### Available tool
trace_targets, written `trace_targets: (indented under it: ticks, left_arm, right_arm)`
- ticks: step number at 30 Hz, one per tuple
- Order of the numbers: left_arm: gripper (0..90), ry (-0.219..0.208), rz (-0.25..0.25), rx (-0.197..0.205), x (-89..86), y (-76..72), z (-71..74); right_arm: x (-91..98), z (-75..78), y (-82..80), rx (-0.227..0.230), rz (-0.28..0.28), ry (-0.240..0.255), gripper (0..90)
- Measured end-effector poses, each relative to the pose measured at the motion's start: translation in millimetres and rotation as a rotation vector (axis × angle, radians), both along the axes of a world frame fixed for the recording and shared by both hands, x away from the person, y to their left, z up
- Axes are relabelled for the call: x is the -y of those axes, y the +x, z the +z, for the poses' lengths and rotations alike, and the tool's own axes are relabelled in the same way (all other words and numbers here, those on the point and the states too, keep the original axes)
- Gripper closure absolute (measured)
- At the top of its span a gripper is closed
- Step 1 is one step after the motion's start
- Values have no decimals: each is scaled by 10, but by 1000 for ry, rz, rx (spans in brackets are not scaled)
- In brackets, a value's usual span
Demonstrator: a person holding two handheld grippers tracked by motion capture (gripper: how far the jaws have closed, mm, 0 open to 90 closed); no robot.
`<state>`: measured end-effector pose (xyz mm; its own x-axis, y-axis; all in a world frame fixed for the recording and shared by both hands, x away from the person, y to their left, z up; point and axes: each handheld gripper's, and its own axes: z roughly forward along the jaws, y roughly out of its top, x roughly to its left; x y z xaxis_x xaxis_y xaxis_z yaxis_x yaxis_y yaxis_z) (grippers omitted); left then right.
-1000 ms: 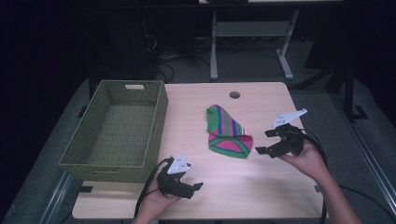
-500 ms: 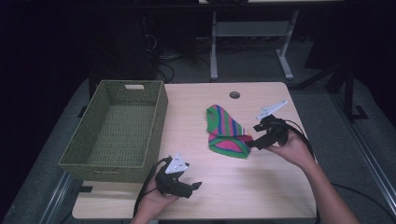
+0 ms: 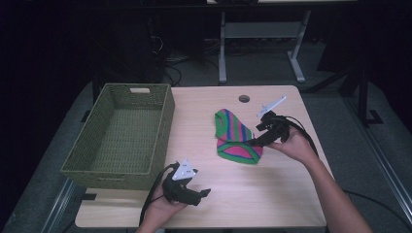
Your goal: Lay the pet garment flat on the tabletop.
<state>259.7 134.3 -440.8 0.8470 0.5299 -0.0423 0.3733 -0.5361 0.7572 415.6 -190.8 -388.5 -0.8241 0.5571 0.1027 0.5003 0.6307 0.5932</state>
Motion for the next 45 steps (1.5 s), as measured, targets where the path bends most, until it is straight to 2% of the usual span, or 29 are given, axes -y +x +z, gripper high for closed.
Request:
trace_targets:
  ticks: [13, 17, 22, 37, 45]
  left_arm:
    - [202, -6, 3, 2, -16, 6, 8]
    - [201, -9, 5, -2, -7, 7, -1]
    - [201, -17, 8, -5, -15, 6, 1]
    - [201, -20, 13, -8, -36, 27, 2]
    - [201, -16, 16, -13, -47, 25, 6]
  right_arm:
    - [-185, -59, 216, -11, 4, -20, 208]
    - [-268, -109, 279, -1, 16, -42, 217]
    - [-357, -200, 363, -20, 8, -73, 222]
    - [-500, -363, 461, -30, -6, -120, 233]
    - [-564, -486, 487, -53, -4, -158, 236]
